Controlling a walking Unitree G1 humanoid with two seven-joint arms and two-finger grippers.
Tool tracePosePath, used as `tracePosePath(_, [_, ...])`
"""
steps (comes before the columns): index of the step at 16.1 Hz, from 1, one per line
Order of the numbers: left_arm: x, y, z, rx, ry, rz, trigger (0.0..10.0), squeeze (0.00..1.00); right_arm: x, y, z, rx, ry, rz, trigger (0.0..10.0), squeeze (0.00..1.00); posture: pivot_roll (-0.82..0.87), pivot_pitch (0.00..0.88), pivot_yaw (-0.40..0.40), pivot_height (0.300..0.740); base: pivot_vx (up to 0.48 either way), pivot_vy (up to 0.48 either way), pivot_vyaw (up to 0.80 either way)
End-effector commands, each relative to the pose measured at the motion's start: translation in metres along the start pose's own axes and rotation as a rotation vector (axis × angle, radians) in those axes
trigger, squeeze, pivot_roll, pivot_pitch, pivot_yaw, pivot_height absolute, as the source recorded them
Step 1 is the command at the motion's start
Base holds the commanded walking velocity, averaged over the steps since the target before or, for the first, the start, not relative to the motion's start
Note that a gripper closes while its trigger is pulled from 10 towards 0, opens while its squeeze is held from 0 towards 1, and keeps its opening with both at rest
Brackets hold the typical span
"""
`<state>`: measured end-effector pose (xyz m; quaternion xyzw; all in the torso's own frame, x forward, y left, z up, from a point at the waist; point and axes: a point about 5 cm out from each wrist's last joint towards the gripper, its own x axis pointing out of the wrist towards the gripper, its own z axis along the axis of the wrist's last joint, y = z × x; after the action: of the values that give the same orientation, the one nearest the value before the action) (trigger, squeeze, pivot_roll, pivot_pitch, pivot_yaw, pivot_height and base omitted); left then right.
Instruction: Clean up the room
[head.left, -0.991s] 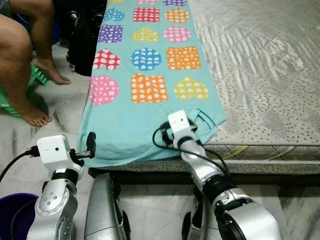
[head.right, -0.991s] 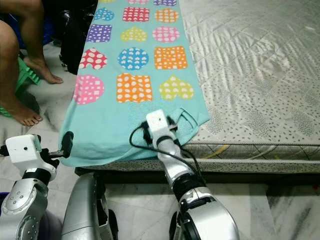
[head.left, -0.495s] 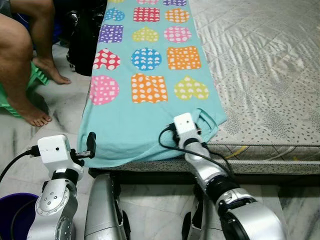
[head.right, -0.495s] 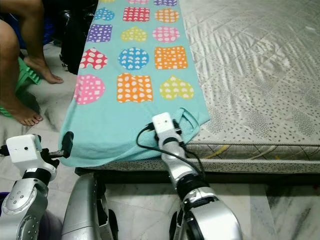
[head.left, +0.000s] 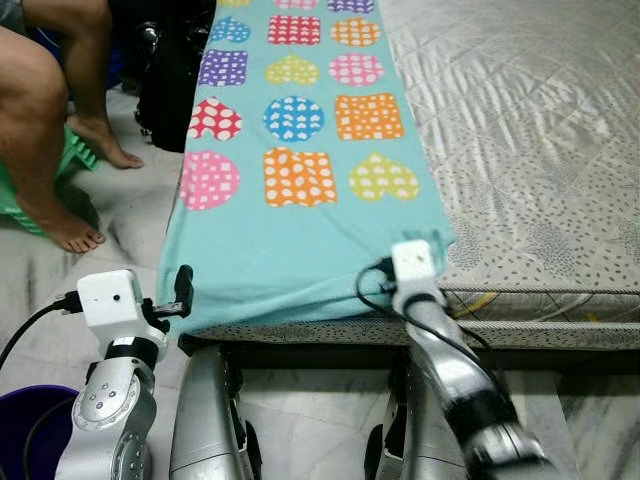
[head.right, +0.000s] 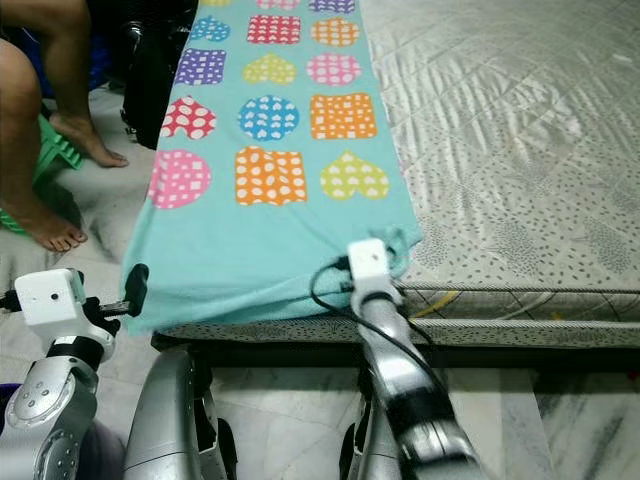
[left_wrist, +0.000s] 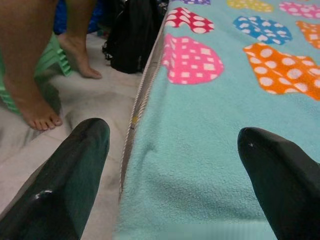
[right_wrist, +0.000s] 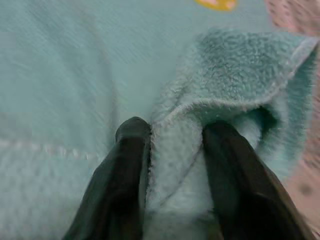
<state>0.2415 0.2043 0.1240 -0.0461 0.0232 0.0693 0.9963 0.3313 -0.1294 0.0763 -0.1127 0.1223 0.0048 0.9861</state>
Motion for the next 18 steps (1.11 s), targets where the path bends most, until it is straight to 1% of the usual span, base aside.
tracePosePath(1, [0.000,0.001,-0.003,0.008,0.016,0.003,10.0,0.00,-0.007,-0.008,-0.010,0.006,0.046,-0.007,0.0,0.00,0.08,0.208,-0.007,0.516,0.000,0.000,0.00])
tracePosePath(3, [0.001,0.000,-0.003,0.008,0.014,0.000,10.0,0.00,-0.015,-0.012,-0.011,0.032,0.047,-0.003,0.0,0.00,0.07,0.206,-0.004,0.516,0.000,0.000,0.00])
tracePosePath(6, [0.001,0.001,-0.003,0.008,0.014,-0.001,10.0,0.00,-0.031,-0.016,-0.011,0.093,0.042,0.048,0.0,0.00,0.07,0.205,-0.002,0.516,0.000,0.000,0.00])
tracePosePath(7, [0.001,0.001,-0.003,0.008,0.014,-0.001,10.0,0.00,-0.038,-0.019,-0.011,0.110,0.050,0.064,0.0,0.00,0.06,0.207,0.002,0.516,0.000,0.000,0.00])
tracePosePath(8, [0.001,0.002,-0.003,0.008,0.015,-0.003,10.0,0.00,-0.050,-0.022,-0.013,0.121,0.051,0.112,0.0,0.00,0.06,0.207,0.003,0.516,0.000,0.000,0.00])
tracePosePath(9, [0.001,0.002,-0.003,0.007,0.016,-0.004,10.0,0.00,-0.055,-0.024,-0.016,0.124,0.061,0.118,0.0,0.00,0.05,0.207,0.004,0.516,0.000,0.000,0.00])
tracePosePath(10, [0.001,0.002,-0.004,0.005,0.017,-0.008,10.0,0.00,-0.062,-0.027,-0.020,0.156,0.079,0.129,0.0,0.00,0.04,0.208,0.006,0.516,0.000,0.000,0.00])
tracePosePath(12, [0.002,0.000,-0.004,0.003,0.018,-0.015,10.0,0.00,-0.072,-0.030,-0.025,0.161,0.098,0.148,0.0,0.00,0.04,0.209,0.009,0.516,0.000,0.000,0.00])
tracePosePath(14, [0.003,-0.001,-0.004,0.001,0.019,-0.025,10.0,0.00,-0.080,-0.032,-0.026,0.172,0.109,0.180,0.0,0.00,0.03,0.209,0.015,0.516,0.000,0.000,0.00])
tracePosePath(16, [0.004,0.000,-0.004,0.001,0.020,-0.028,10.0,0.00,-0.084,-0.032,-0.027,0.178,0.117,0.207,0.0,0.00,0.03,0.209,0.017,0.516,0.000,0.000,0.00])
tracePosePath(18, [0.004,-0.002,-0.004,0.000,0.020,-0.033,10.0,0.00,-0.089,-0.028,-0.031,0.185,0.145,0.279,0.0,0.00,0.03,0.207,0.017,0.516,0.000,0.000,0.00])
